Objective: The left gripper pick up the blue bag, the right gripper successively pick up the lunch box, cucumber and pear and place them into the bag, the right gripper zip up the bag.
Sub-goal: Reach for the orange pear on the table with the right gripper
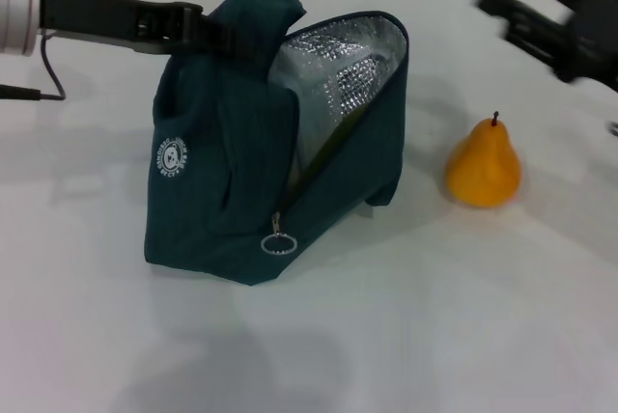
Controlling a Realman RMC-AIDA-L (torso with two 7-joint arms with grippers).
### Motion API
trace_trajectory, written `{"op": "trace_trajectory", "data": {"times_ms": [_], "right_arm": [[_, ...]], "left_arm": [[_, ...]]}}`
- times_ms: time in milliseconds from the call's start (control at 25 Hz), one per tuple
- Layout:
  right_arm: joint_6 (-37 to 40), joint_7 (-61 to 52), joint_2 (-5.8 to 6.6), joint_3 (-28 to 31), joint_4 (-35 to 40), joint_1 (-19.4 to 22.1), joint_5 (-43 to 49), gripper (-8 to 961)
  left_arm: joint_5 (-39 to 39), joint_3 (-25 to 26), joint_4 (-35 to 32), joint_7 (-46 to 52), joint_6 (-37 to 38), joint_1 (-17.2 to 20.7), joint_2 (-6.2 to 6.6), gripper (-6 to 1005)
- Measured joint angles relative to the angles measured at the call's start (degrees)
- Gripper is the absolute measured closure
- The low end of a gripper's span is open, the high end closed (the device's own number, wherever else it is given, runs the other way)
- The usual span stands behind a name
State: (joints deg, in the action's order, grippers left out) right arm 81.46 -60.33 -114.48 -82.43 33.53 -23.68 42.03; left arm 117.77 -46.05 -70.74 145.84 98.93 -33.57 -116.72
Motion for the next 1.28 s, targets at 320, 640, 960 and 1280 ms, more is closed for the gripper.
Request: {"op": "trace_trajectory", "data": {"times_ms": [320,640,960,1280], "right_arm": [[-3.62,2.10,1.21,2.87,-3.52,6.92,6.21,287],[-10.53,3.92,-0.10,2.50,-6.48,3.01,9.25,299],[-14.67,4.36,-0.63,2.17,-7.77,0.44,12.94,321],[-17.45,7.25,-0.75,1.49,-7.39,-0.56,13.31,343]], "left_arm": [[-1.84,-0.24,0.19,-0.68,0.02,0.18,-0.40,894],[-1.88,-0.27,0.51,-0.90,-0.22,0.44,-0.83,893],[-1.89,-0.27,0.52,-1.12,-0.20,0.77,-0.88,892],[-1.62,-0.24,0.52,-1.43,-0.27,0.62,-0.86,891]]}}
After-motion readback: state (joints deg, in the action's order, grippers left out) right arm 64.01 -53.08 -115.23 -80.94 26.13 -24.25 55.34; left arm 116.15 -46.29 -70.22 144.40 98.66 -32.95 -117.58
